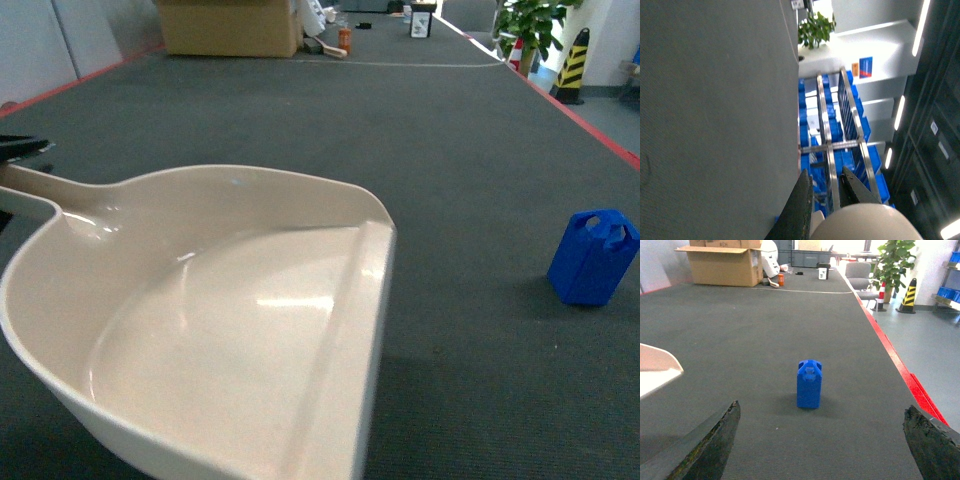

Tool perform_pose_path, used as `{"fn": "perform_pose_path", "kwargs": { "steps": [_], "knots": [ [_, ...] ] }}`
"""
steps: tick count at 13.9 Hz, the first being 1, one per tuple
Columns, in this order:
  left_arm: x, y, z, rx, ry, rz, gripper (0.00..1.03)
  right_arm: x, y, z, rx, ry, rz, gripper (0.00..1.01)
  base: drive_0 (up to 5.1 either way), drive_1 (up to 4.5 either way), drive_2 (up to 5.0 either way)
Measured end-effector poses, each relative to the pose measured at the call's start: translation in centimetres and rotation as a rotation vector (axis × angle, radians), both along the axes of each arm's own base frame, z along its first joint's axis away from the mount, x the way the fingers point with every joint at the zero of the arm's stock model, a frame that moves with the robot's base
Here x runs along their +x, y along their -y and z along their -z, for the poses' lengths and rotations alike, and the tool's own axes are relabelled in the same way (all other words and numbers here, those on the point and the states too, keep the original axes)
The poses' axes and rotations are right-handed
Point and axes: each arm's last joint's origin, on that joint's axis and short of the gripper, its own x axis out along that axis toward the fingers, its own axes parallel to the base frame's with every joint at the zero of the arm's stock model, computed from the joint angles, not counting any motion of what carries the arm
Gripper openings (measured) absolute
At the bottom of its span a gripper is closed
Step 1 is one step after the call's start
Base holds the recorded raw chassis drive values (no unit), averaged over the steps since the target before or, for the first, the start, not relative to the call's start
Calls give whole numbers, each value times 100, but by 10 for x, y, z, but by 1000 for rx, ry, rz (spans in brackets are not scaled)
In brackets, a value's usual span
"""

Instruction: Place part in tray to right shelf

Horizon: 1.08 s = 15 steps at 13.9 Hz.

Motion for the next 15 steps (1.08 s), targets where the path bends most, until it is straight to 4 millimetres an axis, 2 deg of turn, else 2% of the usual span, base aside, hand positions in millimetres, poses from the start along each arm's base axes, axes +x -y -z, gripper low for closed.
{"fn": "perform_pose_path", "kwargs": {
  "steps": [3,9,11,12,13,14,15],
  "knots": [
    [-4,50,1,8,5,173,13,0,0,0,0,0,0,98,0,0,0],
    [14,65,3,2,5,182,13,0,0,0,0,0,0,98,0,0,0],
    [40,83,-9,-9,73,187,13,0,0,0,0,0,0,98,0,0,0],
    [36,89,-2,-47,24,188,13,0,0,0,0,0,0,98,0,0,0],
    [33,87,3,-65,-6,169,13,0,0,0,0,0,0,98,0,0,0],
    [33,87,3,-65,-7,170,13,0,0,2,1,-25,11,98,0,0,0],
    [33,87,3,-66,-9,171,13,4,2,2,-3,-231,109,98,0,0,0]
  ]
}}
